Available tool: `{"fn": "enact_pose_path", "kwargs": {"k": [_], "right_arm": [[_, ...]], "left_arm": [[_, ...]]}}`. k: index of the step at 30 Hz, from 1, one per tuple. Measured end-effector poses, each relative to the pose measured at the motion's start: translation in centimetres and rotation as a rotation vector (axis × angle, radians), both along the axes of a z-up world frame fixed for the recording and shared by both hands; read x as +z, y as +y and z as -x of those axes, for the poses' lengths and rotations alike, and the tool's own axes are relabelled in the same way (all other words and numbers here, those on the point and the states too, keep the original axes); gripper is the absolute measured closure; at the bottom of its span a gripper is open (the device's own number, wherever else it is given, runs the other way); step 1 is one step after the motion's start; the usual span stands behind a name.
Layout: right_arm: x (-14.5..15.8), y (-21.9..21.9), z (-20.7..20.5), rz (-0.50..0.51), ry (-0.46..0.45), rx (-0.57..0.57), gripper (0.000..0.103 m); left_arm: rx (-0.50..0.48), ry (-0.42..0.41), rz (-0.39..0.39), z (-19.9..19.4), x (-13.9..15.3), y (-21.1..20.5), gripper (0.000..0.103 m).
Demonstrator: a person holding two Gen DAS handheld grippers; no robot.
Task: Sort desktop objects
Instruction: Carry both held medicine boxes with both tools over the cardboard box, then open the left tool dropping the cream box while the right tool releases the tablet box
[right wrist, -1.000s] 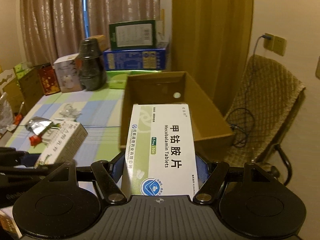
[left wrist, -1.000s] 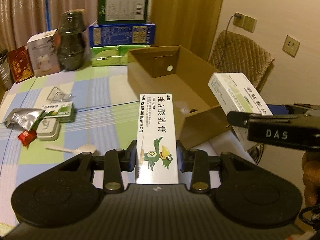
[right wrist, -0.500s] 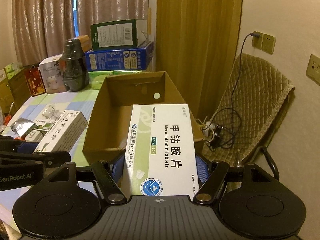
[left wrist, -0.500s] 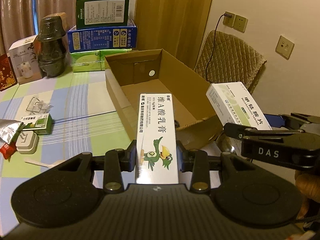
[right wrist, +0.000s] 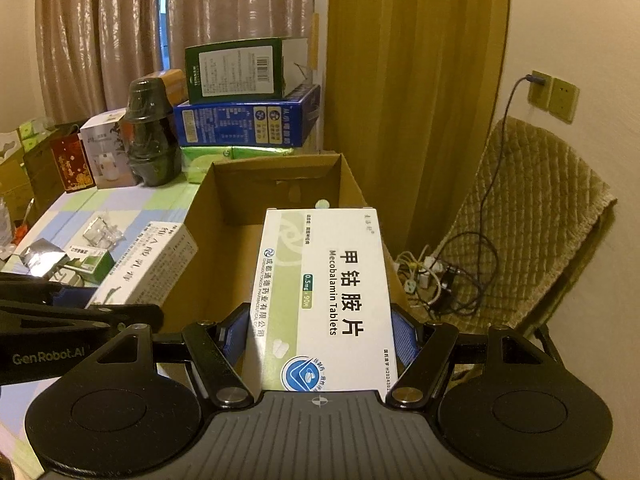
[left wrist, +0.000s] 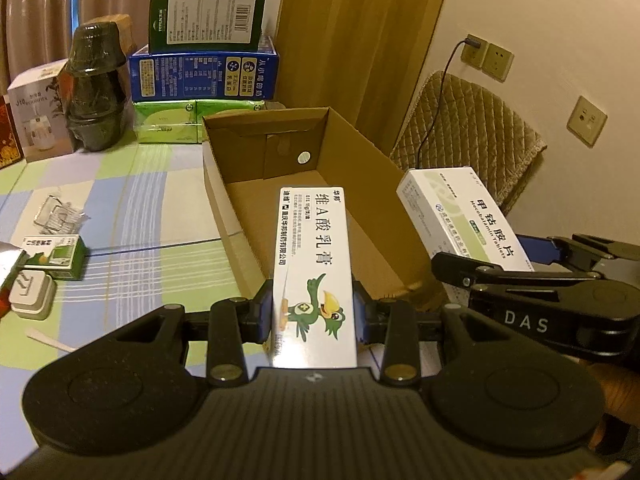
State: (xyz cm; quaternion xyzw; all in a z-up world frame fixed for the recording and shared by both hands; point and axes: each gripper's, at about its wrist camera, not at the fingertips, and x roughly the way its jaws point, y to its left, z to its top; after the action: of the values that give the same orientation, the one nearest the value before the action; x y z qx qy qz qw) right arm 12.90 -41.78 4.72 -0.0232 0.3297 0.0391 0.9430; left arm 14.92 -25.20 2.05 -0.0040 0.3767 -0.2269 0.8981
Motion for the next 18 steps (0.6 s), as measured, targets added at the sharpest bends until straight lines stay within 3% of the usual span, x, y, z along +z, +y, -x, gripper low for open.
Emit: {"fn": "enact_pose_path", "kwargs": {"k": [18], "right_arm": [[-1.3, -1.3, -7.4, -0.026, 0.052, -0.003, 0.035]], "left_arm": [[0.029, 0.04, 0.029, -6.7, -1.3, -2.0, 0.07]]}}
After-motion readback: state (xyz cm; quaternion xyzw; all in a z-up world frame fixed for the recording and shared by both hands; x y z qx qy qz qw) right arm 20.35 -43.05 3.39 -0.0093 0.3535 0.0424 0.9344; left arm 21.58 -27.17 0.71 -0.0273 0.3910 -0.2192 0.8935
